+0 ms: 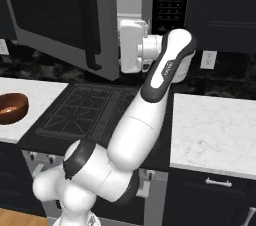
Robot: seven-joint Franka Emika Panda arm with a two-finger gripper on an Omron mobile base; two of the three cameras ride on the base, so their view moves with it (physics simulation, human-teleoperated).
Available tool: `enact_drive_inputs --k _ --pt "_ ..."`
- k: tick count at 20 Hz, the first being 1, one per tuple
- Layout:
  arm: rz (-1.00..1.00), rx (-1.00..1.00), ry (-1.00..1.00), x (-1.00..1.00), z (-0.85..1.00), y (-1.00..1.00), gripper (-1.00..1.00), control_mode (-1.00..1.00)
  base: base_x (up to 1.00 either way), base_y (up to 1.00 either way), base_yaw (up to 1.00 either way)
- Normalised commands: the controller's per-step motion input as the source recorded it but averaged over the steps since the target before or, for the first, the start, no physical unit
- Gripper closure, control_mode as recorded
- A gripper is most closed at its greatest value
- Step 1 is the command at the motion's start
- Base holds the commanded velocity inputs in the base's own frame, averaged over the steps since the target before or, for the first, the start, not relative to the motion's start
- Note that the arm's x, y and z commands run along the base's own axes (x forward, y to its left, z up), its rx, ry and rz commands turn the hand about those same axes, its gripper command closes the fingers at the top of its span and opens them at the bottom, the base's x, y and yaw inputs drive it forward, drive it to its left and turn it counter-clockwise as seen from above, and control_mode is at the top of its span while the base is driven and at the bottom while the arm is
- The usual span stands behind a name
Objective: Open the microwave, place the bowl with waffle inside the microwave, then close the microwave door and turn it on.
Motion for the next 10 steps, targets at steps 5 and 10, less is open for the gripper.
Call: enact_drive_inputs --k 5,10 --pt "-0.02 0.0 0.0 -1.0 0.05 0.72 -1.0 -1.0 0.0 0.0 0.0" --pt "-0.07 0.0 0.0 -1.0 0.03 0.71 -1.0 -1.0 0.0 0.0 0.0"
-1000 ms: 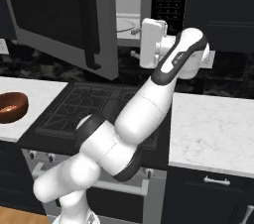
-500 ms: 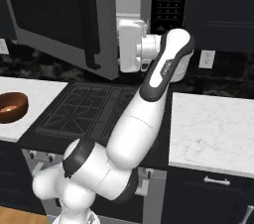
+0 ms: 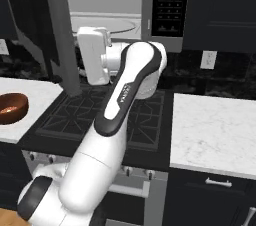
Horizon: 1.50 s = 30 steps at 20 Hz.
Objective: Open the microwave, place the bowl with waffle inside the microwave, then close the microwave door and turn it on.
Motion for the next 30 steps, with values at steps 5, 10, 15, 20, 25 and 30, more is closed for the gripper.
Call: enact_drive_inputs --k 5,10,15,20,25,30 --pt "-0.15 -0.01 0.0 -1.0 0.06 0.79 -1.0 -1.0 0.0 0.0 0.0" --pt "-0.14 -0.05 0.0 -0.91 0.05 0.92 -1.0 -1.0 0.0 0.0 0.0" --pt "-0.13 -0.1 0.08 -0.66 0.1 1.0 -1.0 -1.0 0.0 0.0 0.0" --pt "-0.09 -0.13 0.19 -0.32 0.23 1.0 -1.0 -1.0 0.0 0.0 0.0" --pt "-0.04 -0.13 0.21 -0.05 0.33 0.97 -1.0 -1.0 0.0 0.0 0.0" --pt "0.0 -0.08 0.15 0.0 0.16 0.79 -1.0 -1.0 0.0 0.0 0.0"
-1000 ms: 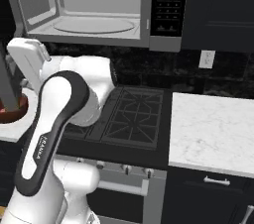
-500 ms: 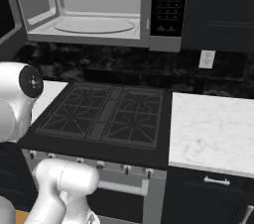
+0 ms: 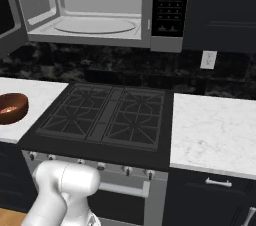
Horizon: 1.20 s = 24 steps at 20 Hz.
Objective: Open the microwave, place the bowl with waffle inside the microwave, then close the microwave door and turn it on.
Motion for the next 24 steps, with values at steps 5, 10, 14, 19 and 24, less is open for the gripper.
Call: enact_drive_inputs --k 5,10,14,19,24 --pt "0.02 -0.01 0.01 0.0 0.0 0.41 -1.0 -1.0 0.0 0.0 0.0" --pt "0.13 0.03 0.0 0.0 -0.01 -0.05 -1.0 -1.0 0.0 0.0 0.0" --pt "0.09 0.12 -0.01 0.0 0.0 -0.8 -1.0 -1.0 0.0 0.0 0.0" --pt "0.01 0.07 0.0 0.02 -0.03 -0.84 -1.0 -1.0 0.0 0.0 0.0" --pt "0.0 -0.11 -0.02 0.2 -0.59 -0.17 -1.0 -1.0 0.0 0.0 0.0"
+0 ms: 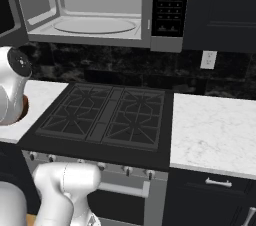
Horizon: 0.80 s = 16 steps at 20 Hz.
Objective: Open the microwave, place the bowl with waffle inside the microwave, then close the microwave door and turn it on.
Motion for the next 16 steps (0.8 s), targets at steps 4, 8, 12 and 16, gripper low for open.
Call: enact_drive_inputs --k 4,8,12,16 --pt "0.0 -0.21 -0.01 0.67 -0.89 0.0 -1.0 -1.0 0.0 0.0 0.0" --pt "0.0 -0.12 0.0 0.83 -0.88 -0.18 -1.0 -1.0 0.0 0.0 0.0" --pt "0.0 -0.06 0.0 0.7 -0.59 -0.17 -1.0 -1.0 0.0 0.0 0.0" --pt "0.0 -0.04 0.0 0.56 -0.53 0.08 -1.0 -1.0 0.0 0.0 0.0"
